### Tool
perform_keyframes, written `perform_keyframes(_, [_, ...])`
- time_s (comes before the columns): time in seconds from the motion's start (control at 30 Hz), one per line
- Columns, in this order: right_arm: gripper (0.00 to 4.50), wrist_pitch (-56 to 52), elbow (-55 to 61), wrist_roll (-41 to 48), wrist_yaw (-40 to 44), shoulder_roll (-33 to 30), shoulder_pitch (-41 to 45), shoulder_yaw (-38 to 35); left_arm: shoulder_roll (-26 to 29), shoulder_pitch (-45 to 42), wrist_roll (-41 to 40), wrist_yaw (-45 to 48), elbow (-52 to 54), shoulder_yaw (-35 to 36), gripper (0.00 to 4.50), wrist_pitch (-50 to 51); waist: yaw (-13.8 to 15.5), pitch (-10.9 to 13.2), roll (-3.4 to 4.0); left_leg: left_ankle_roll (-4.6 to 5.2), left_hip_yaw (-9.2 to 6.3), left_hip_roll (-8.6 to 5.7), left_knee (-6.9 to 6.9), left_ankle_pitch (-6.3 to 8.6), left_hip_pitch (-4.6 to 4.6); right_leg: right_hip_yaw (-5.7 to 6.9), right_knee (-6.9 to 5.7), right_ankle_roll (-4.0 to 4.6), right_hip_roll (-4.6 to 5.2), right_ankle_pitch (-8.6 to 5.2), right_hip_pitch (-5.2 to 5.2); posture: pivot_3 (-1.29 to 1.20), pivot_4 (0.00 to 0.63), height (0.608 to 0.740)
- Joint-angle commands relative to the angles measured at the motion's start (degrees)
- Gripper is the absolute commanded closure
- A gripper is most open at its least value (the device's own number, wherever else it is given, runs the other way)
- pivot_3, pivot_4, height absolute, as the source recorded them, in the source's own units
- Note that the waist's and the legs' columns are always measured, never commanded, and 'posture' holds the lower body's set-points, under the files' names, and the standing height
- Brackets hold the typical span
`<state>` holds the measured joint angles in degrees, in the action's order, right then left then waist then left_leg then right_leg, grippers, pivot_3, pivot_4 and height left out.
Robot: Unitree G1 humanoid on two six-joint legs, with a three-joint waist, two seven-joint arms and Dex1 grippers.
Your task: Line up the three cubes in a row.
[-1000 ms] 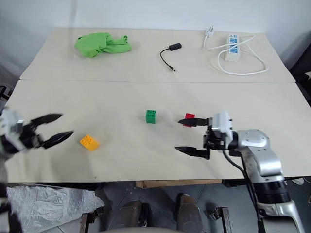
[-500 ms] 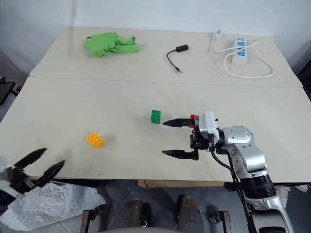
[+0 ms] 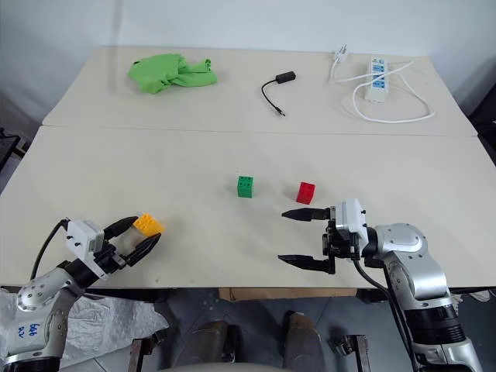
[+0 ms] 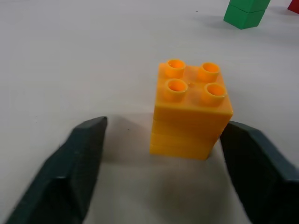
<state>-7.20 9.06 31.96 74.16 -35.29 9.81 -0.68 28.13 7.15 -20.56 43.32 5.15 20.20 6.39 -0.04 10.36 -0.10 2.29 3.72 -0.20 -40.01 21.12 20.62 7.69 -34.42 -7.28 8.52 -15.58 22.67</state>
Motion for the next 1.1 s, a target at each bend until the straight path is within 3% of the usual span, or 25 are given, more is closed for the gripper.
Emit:
perform_keyframes(0.03, [0.00, 1.0, 2.5, 0.2, -1.6, -0.7, -1.2, -2.5, 2.8, -2.0, -1.6, 2.5, -1.0, -0.5, 1.94, 1.2, 0.1, 0.0, 0.00, 0.00, 0.00, 0.00, 0.00, 0.00, 0.00, -0.02, 0.00, 0.00, 0.01, 0.00, -0.01, 0.00, 0.150, 0.740])
perform_keyframes(0.17, [0.00, 1.0, 3.2, -0.1, -3.1, -0.8, -2.1, -3.1, 6.5, -10.5, -4.2, 10.3, -6.4, -2.7, 3.04, 1.2, 0.7, 0.0, 0.03, 0.01, -0.04, -0.01, -0.04, -0.01, 0.00, -0.02, -0.01, 0.00, 0.02, 0.00, -0.02, 0.00, 0.150, 0.740])
perform_keyframes(0.33, [0.00, 0.1, 3.9, 0.7, -3.7, -1.6, -3.0, -4.7, 9.9, -35.6, -1.3, 27.6, -25.8, -13.2, 3.03, -0.1, 1.8, 0.0, 0.06, 0.04, -0.05, -0.08, -0.10, -0.04, 0.02, 0.11, -0.09, 0.00, -0.02, 0.00, -0.04, 0.00, 0.150, 0.740])
perform_keyframes(0.57, [0.00, 0.1, 6.3, 0.3, -6.0, -1.5, -4.6, -6.2, 2.9, -61.0, 11.5, 34.6, -62.2, -22.9, 3.03, -17.7, 1.4, 0.0, 0.04, 0.17, 0.41, -0.29, -0.01, -0.02, 0.16, 0.14, 0.26, -0.10, -0.31, 0.06, -0.02, 0.00, 0.150, 0.740])
perform_keyframes(0.73, [0.00, -0.1, 10.5, 0.6, -9.2, -1.4, -9.3, -8.4, 0.4, -68.0, 16.5, 33.1, -74.8, -24.1, 3.03, -22.9, 1.2, 0.1, 0.02, 0.14, 0.60, -0.07, -0.02, -0.02, 0.52, 0.24, 0.52, -0.12, -0.61, 0.06, 0.17, 0.00, 0.150, 0.740])
perform_keyframes(1.0, [0.00, -0.6, 14.8, 1.1, -12.1, -1.7, -14.2, -9.8, 0.5, -69.7, 21.0, 30.3, -79.6, -23.6, 3.03, -24.9, 1.4, 0.1, -0.04, 0.14, 0.61, -0.04, -0.09, -0.01, 0.53, 0.16, 0.52, -0.22, -0.58, 0.12, 0.16, 0.00, 0.150, 0.740])
perform_keyframes(1.1, [0.00, -0.7, 15.1, 1.2, -12.5, -1.8, -14.5, -10.0, 0.6, -69.9, 20.7, 29.9, -79.8, -22.2, 2.00, -24.6, 1.4, 0.1, -0.04, 0.14, 0.62, -0.04, -0.14, -0.01, 0.50, 0.10, 0.50, -0.26, -0.57, 0.14, 0.16, 0.00, 0.150, 0.740])
